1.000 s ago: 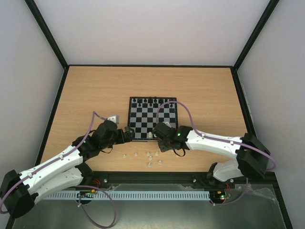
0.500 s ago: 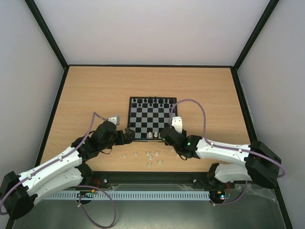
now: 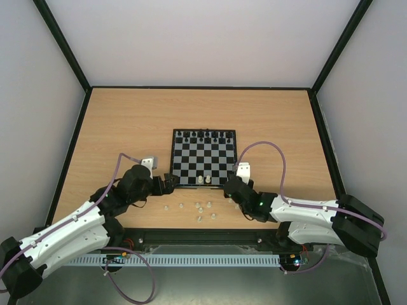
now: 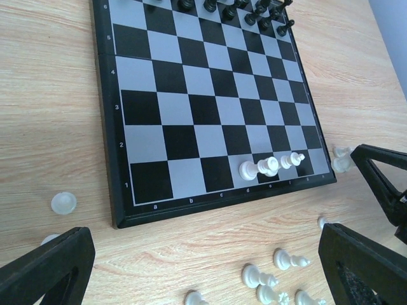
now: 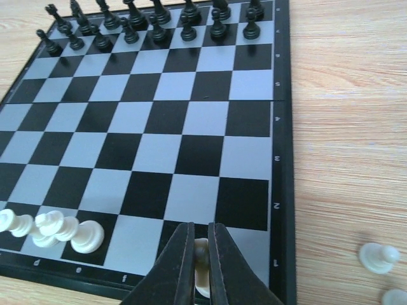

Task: Set up the chess pieces on the board
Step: Place the chess piece on the chessboard.

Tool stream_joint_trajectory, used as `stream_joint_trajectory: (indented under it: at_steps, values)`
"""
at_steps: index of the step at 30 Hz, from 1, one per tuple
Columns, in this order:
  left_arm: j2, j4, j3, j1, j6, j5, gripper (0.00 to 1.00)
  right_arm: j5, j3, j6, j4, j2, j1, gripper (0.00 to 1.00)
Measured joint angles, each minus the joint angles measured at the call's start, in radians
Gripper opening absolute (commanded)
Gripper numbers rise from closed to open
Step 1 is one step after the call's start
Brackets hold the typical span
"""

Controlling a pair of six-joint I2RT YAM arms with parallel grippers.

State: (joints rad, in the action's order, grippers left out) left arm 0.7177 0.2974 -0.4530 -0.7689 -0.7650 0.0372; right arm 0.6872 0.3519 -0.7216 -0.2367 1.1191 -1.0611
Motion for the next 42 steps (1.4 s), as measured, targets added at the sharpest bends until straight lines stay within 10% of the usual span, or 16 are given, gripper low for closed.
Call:
stream_joint_trajectory:
  at_steps: [42]
  values:
    - [-0.041, 0.001, 0.016, 0.000, 0.001, 0.027, 0.99, -0.058, 0.045, 0.049, -0.169, 0.202, -0.003, 0.12]
